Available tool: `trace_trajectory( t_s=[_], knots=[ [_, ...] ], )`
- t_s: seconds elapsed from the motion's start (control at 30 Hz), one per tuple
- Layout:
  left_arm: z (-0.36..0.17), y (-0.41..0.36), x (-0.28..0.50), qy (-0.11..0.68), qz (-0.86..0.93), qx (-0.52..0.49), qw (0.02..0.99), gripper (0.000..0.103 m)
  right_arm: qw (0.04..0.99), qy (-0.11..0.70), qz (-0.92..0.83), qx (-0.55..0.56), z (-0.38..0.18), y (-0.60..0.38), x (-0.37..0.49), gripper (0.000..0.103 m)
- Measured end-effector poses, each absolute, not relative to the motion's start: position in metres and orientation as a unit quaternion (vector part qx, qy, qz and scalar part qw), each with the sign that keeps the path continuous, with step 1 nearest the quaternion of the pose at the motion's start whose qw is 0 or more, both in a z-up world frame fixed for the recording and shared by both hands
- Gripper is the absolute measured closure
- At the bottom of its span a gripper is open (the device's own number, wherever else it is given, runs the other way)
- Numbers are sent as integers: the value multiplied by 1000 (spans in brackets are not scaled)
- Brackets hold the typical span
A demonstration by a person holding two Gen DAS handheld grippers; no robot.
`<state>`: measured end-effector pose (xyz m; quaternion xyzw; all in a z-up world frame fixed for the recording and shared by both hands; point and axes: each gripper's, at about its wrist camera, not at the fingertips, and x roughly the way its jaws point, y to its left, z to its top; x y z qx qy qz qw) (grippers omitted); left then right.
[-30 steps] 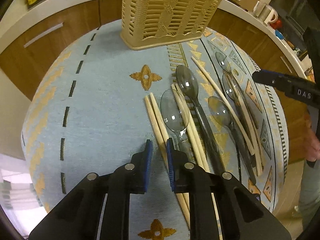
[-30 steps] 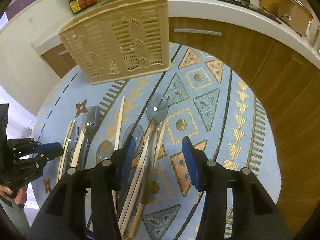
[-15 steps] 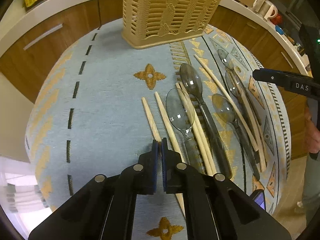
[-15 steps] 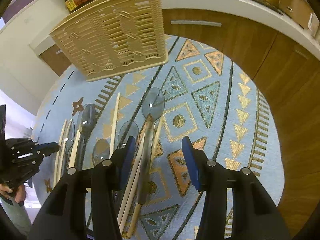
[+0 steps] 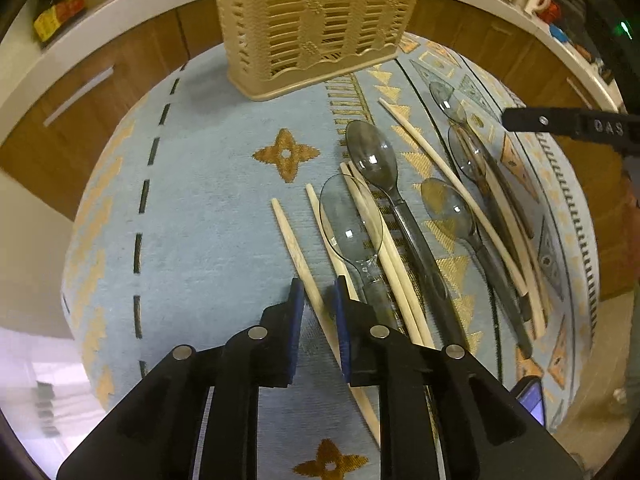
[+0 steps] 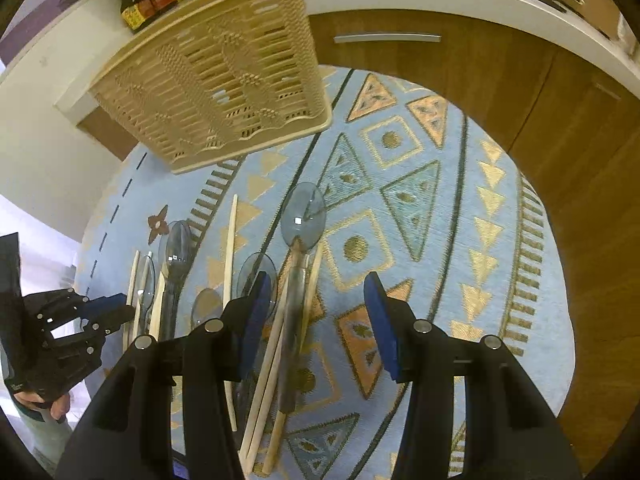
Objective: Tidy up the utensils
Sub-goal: 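Lower the left tool over the chopsticks while the right tool lowers over the clear spoons, then grasp a wooden chopstick with the left tool while the right tool grasps a clear spoon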
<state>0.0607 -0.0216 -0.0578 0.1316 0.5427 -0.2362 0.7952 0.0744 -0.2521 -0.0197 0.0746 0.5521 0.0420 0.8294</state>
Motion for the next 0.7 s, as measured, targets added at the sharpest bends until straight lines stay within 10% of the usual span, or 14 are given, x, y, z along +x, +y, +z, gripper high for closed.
trace_trajectory(
  t_s=[0.7],
  knots=[
    [-44,24,76,527,-225,58,817,101,796,596,82,64,-47,-206,88,75]
  ],
)
